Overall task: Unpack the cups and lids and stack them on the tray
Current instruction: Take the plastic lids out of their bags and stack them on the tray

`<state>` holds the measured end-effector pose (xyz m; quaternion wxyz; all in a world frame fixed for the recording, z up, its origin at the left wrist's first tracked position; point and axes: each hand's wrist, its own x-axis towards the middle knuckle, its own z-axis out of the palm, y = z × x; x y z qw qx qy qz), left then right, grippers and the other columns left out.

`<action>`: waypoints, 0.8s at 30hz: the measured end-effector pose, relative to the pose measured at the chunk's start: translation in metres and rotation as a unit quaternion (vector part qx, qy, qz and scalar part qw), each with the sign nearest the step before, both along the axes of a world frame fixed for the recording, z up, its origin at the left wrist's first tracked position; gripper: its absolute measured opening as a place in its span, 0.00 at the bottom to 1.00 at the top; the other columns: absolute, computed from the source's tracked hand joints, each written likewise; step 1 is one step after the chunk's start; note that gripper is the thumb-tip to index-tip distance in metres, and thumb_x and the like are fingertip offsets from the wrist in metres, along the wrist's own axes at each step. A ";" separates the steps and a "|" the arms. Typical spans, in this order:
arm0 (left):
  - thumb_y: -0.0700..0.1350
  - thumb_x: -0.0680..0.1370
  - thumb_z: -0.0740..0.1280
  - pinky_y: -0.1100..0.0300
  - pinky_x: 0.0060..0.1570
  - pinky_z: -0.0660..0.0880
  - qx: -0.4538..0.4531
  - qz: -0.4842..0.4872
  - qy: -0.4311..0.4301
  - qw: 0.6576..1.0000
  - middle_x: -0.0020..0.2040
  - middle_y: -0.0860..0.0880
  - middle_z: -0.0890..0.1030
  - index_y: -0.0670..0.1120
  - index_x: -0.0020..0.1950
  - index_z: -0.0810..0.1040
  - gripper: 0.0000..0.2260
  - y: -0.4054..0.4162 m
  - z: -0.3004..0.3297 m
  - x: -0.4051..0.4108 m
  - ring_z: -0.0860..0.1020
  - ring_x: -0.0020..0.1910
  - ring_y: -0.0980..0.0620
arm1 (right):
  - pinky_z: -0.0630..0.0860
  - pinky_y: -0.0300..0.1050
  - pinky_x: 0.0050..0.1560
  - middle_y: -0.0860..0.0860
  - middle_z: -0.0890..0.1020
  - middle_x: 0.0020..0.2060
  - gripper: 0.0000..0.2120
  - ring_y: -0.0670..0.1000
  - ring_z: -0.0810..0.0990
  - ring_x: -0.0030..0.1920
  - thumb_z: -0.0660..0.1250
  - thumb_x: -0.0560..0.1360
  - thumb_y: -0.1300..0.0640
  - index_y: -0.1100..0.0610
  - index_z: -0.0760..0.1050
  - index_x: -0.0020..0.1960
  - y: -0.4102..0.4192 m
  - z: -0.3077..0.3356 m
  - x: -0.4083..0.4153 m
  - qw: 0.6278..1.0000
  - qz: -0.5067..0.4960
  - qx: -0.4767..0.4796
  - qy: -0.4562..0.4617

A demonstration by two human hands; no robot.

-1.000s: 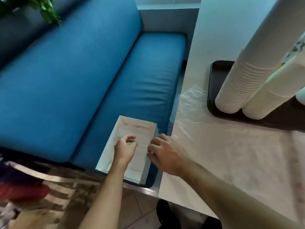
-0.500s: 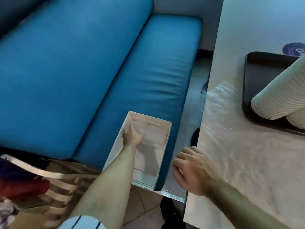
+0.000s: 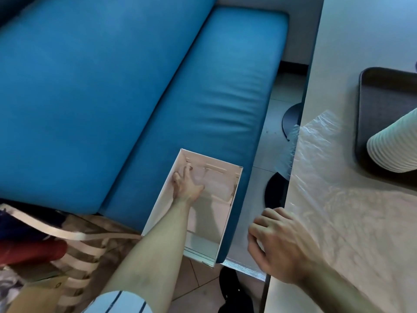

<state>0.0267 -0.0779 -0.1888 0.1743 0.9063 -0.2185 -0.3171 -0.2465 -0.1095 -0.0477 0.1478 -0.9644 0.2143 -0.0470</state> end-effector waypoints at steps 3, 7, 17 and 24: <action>0.47 0.71 0.69 0.48 0.64 0.72 0.013 -0.013 -0.009 1.000 0.66 0.42 0.62 0.56 0.75 0.59 0.35 0.001 -0.004 0.000 0.65 0.68 0.38 | 0.74 0.47 0.40 0.44 0.73 0.29 0.13 0.50 0.71 0.34 0.63 0.75 0.51 0.50 0.71 0.32 0.000 0.000 0.001 1.000 -0.001 -0.003 0.003; 0.48 0.70 0.71 0.49 0.60 0.73 0.031 -0.019 -0.022 0.999 0.64 0.42 0.61 0.56 0.75 0.59 0.36 -0.005 -0.008 0.003 0.67 0.65 0.37 | 0.73 0.46 0.39 0.44 0.72 0.29 0.13 0.50 0.69 0.33 0.63 0.75 0.51 0.50 0.70 0.32 0.000 0.001 0.002 1.000 -0.003 -0.004 -0.003; 0.47 0.70 0.72 0.52 0.64 0.69 -0.023 0.020 -0.026 0.999 0.58 0.43 0.62 0.52 0.68 0.64 0.29 -0.007 -0.015 0.001 0.69 0.60 0.36 | 0.72 0.43 0.40 0.43 0.75 0.30 0.13 0.47 0.68 0.33 0.63 0.75 0.50 0.49 0.73 0.33 0.000 -0.001 0.000 1.000 -0.001 -0.006 0.000; 0.49 0.72 0.72 0.59 0.56 0.70 -0.125 0.127 0.031 0.983 0.63 0.46 0.62 0.61 0.71 0.68 0.29 0.016 0.000 -0.014 0.69 0.60 0.42 | 0.70 0.43 0.40 0.43 0.73 0.29 0.13 0.47 0.66 0.33 0.63 0.75 0.51 0.49 0.71 0.32 -0.001 -0.003 0.000 1.000 -0.005 -0.018 0.001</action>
